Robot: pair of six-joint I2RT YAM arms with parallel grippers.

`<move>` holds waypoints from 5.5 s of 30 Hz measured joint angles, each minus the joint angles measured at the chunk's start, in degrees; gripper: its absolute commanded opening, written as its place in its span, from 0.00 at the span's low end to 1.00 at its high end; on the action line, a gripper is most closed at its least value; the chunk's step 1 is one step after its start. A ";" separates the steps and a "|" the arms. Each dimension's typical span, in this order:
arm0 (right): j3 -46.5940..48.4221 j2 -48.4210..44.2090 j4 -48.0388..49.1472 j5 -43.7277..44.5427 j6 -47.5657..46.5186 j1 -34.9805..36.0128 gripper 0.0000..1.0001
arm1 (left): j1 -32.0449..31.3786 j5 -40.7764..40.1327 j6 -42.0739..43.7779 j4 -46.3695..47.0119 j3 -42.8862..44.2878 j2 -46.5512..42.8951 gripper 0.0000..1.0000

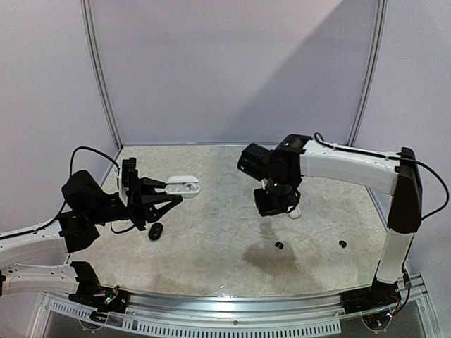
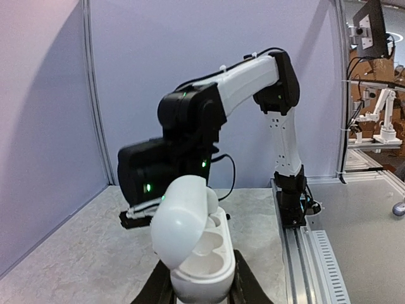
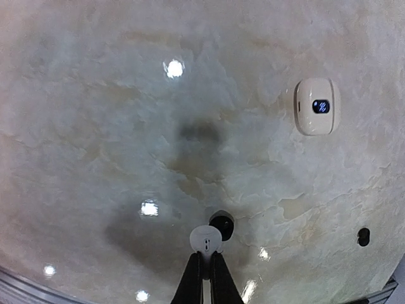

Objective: Insert the wireless bluetooth earbuds into the charging case

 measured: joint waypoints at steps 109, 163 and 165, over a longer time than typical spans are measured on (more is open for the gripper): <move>-11.87 10.01 14.78 -19.67 -18.01 -7.61 0.03 | 2.43 0.42 1.33 -5.14 -0.15 -2.60 0.00; -20.35 2.78 19.12 -22.91 -18.71 -8.20 0.18 | 2.51 0.70 2.16 -6.49 -0.15 -3.37 0.00; -20.57 2.78 19.41 -22.97 -18.71 -8.20 0.19 | 2.51 0.70 2.16 -6.49 -0.15 -3.37 0.00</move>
